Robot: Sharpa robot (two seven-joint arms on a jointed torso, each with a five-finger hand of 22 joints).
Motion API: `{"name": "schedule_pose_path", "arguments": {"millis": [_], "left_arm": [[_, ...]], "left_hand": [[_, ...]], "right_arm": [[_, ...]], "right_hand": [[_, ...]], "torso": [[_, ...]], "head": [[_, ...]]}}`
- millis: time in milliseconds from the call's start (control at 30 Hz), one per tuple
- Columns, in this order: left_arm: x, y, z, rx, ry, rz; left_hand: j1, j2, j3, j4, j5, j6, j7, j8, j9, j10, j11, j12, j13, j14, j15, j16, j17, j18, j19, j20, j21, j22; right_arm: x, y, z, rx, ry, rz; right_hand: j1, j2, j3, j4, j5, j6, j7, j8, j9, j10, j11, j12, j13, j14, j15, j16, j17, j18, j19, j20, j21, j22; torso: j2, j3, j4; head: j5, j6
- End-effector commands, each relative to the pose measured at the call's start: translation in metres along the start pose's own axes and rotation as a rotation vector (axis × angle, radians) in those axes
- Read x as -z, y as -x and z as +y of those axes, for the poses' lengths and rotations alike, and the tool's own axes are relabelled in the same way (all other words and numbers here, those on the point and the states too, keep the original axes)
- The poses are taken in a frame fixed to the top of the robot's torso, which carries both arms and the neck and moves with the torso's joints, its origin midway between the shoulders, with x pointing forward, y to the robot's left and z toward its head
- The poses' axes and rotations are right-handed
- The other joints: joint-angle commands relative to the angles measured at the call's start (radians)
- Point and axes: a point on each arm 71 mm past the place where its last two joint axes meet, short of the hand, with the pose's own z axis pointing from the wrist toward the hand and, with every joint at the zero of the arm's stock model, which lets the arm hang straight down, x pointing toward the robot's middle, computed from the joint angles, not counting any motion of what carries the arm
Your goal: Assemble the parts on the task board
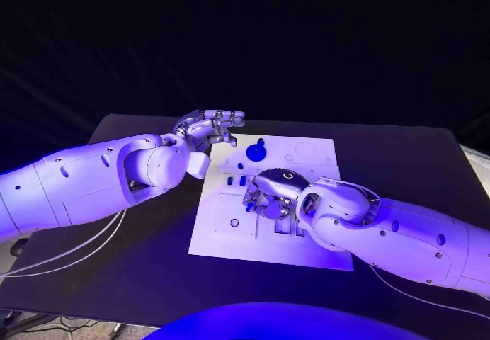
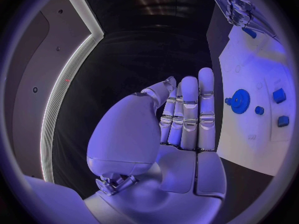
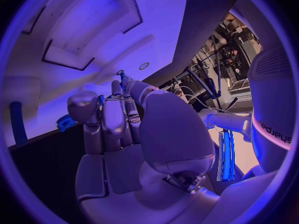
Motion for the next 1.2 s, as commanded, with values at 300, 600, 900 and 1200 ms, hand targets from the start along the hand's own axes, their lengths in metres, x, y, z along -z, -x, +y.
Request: {"name": "schedule_pose_path", "arguments": {"millis": [300,600,900,1200], "left_arm": [[-0.0002,-0.0012,-0.0002,0.001,-0.002,0.020],[-0.0003,-0.0010,-0.0003,0.001,-0.003,0.019],[-0.0006,-0.0008,-0.0005,0.000,-0.008,0.015],[-0.0008,-0.0006,-0.0004,-0.001,-0.007,0.013]], "left_hand": [[0.001,0.001,-0.006,-0.005,0.002,-0.009,0.004,0.006,-0.002,-0.010,-0.002,0.008,0.001,-0.011,0.001,-0.004,-0.002,0.019,-0.007,0.001,-0.007,-0.002],[0.001,0.001,-0.006,-0.005,0.002,-0.009,0.004,0.006,-0.002,-0.010,-0.002,0.008,0.001,-0.011,0.001,-0.004,-0.002,0.019,-0.007,0.001,-0.007,-0.002],[0.000,0.001,-0.007,-0.005,0.002,-0.010,0.004,0.006,-0.002,-0.012,-0.001,0.010,0.001,-0.011,0.001,-0.003,-0.004,0.019,-0.007,0.001,-0.008,-0.003],[0.000,0.001,-0.007,-0.005,0.002,-0.010,0.004,0.006,-0.002,-0.012,-0.001,0.010,0.001,-0.011,0.001,-0.003,-0.004,0.019,-0.007,0.001,-0.008,-0.003]], "right_arm": [[-0.0006,-0.0029,-0.0002,0.064,-0.010,0.024],[-0.0030,-0.0042,0.0011,0.103,-0.025,0.035],[-0.0069,-0.0108,0.0063,0.129,-0.026,0.089],[-0.0073,-0.0106,0.0050,0.127,-0.034,0.074]], "right_hand": [[-0.003,0.009,0.008,-0.001,0.003,0.001,0.006,-0.002,0.001,0.015,-0.008,-0.007,0.000,0.033,-0.003,0.006,0.000,-0.016,0.002,-0.001,0.004,0.001],[-0.004,0.010,0.009,-0.001,0.003,0.001,0.006,-0.002,0.001,0.016,-0.008,-0.007,-0.001,0.033,-0.003,0.005,-0.001,-0.016,0.003,-0.001,0.006,0.003],[-0.011,0.006,0.006,-0.002,-0.002,0.000,0.007,-0.003,0.002,0.017,-0.007,-0.012,-0.002,0.033,-0.002,0.007,-0.001,-0.016,0.003,0.000,0.007,0.004],[-0.051,-0.016,0.000,0.003,0.011,-0.055,0.029,-0.036,-0.008,-0.055,0.019,-0.066,-0.020,0.029,0.019,0.011,-0.005,-0.017,-0.006,0.015,0.006,-0.002]], "torso": [[0.000,-0.0001,-0.0006],[0.000,-0.0005,0.0002],[0.000,-0.0005,-0.0002],[-0.001,-0.0011,-0.0003]], "head": [[0.005,-0.005],[0.005,-0.010],[0.010,-0.014],[0.009,-0.017]]}}
